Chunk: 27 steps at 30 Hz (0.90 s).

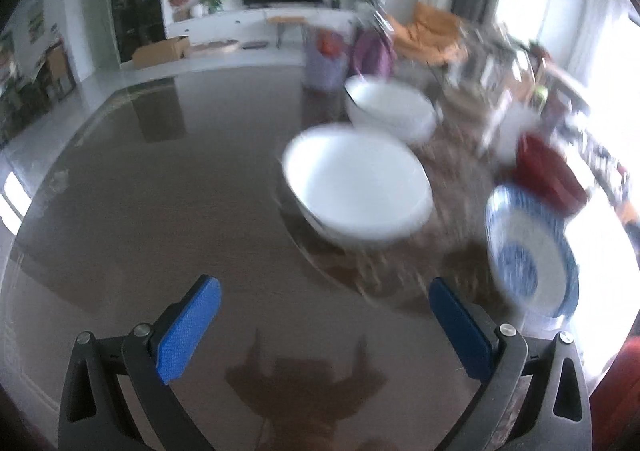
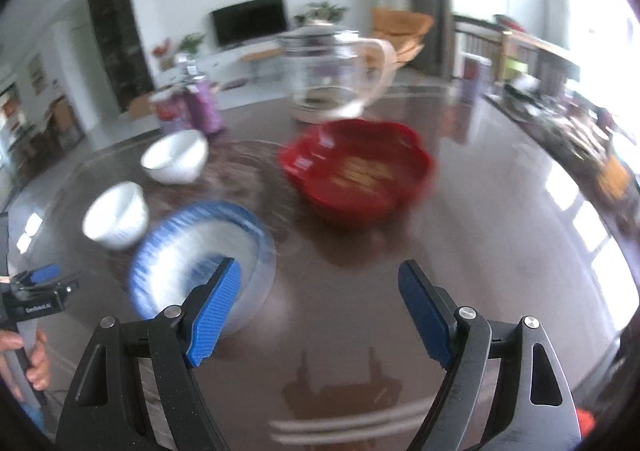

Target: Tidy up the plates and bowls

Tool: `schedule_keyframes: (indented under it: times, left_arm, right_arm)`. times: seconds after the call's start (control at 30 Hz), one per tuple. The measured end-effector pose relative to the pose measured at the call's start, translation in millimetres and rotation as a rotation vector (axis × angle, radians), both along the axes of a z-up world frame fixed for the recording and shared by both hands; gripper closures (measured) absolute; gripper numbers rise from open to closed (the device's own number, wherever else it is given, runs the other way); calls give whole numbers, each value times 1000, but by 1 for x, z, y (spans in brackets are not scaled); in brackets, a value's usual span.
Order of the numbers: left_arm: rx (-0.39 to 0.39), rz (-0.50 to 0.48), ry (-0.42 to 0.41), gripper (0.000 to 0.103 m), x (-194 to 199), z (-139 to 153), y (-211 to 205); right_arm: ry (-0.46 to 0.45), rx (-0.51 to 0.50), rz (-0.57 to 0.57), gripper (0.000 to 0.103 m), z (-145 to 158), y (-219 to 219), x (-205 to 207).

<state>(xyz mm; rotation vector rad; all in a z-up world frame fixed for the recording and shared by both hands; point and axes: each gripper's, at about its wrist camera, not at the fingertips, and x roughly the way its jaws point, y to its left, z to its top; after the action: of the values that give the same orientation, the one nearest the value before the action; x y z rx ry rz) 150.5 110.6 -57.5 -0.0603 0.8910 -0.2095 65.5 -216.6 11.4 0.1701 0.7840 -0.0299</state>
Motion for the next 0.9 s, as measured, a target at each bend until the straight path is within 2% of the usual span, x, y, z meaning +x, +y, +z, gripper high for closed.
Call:
schedule_keyframes:
  times: [0.07, 0.13, 0.2, 0.23, 0.3, 0.37, 0.5, 0.57, 0.63, 0.73, 0.77, 0.8, 0.83, 0.9]
  left_arm:
    - [-67, 33, 20, 0, 23, 11, 22]
    - [-88, 53, 61, 1, 46, 13, 33]
    - [-88, 50, 82, 3, 65, 9, 35]
    - [-74, 53, 109, 7, 75, 4, 35]
    - [-74, 53, 168, 27, 90, -8, 33]
    - [-84, 51, 219, 34, 101, -21, 30]
    - [-86, 42, 237, 43, 107, -31, 20]
    - [-87, 34, 244, 51, 107, -32, 16]
    - [-79, 28, 254, 59, 108, -35, 10]
    - [-69, 16, 272, 79, 111, -38, 2]
    - [-72, 8, 280, 89, 112, -40, 0]
    - [-90, -1, 280, 94, 112, -40, -2]
    - [-76, 7, 275, 94, 112, -40, -4]
    - [-51, 14, 268, 96, 109, -38, -7]
  right_arm:
    - [17, 125, 80, 19, 9, 21, 36]
    - [68, 238, 157, 19, 8, 45, 72]
    - [162, 317, 249, 20, -5, 76, 113]
    - [198, 320, 272, 22, -12, 88, 126]
    - [265, 307, 292, 22, -27, 110, 154]
    - [314, 302, 303, 22, -39, 122, 170]
    - [362, 282, 277, 25, -54, 128, 189]
    - [390, 292, 276, 36, -63, 130, 194]
    - [424, 301, 278, 67, -71, 134, 200]
    - [438, 287, 287, 73, -78, 143, 203]
    - [440, 282, 292, 76, -80, 147, 204]
    - [449, 280, 300, 88, -82, 150, 204]
    - [454, 285, 306, 92, -82, 153, 204]
    - [454, 270, 307, 93, -85, 160, 203]
